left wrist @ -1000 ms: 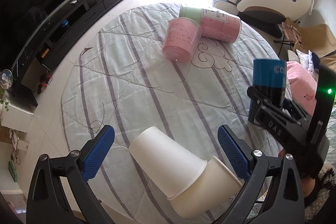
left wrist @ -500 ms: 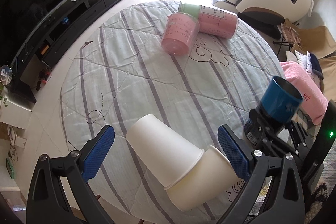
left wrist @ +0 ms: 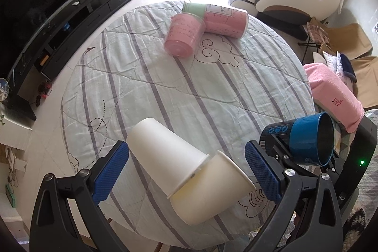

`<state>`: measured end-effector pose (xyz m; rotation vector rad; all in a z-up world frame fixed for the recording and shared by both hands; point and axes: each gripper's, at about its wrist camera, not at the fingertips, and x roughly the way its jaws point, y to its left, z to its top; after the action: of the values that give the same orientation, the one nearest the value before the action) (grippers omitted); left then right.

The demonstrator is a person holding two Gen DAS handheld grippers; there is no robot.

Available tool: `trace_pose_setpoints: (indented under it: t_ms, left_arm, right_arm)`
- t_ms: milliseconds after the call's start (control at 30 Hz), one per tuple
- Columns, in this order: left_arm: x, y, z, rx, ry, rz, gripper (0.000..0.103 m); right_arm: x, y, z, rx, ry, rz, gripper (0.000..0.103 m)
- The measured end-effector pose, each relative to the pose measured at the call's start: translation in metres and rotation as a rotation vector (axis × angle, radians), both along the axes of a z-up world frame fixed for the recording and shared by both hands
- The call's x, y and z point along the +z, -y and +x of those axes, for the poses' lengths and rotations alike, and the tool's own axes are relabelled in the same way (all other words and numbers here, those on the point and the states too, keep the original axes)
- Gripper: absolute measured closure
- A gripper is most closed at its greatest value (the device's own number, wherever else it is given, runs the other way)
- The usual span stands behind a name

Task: Flip cup upright
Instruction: 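Lift and turn the can with the right tool, open end up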

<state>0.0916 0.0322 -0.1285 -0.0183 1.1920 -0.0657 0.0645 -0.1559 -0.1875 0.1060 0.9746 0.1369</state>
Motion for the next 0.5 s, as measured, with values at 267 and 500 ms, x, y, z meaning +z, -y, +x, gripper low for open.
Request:
trace_pose_setpoints:
  t_ms: [267, 500]
  left_arm:
    - [0.007, 0.002, -0.009, 0.005, 0.015, 0.0, 0.003]
    - [0.013, 0.001, -0.014, 0.008, 0.024, -0.001, 0.003]
  right_arm:
    - [0.006, -0.005, -0.003, 0.025, -0.011, -0.004, 0.027]
    - [0.014, -0.009, -0.003, 0.043, 0.003, -0.002, 0.027]
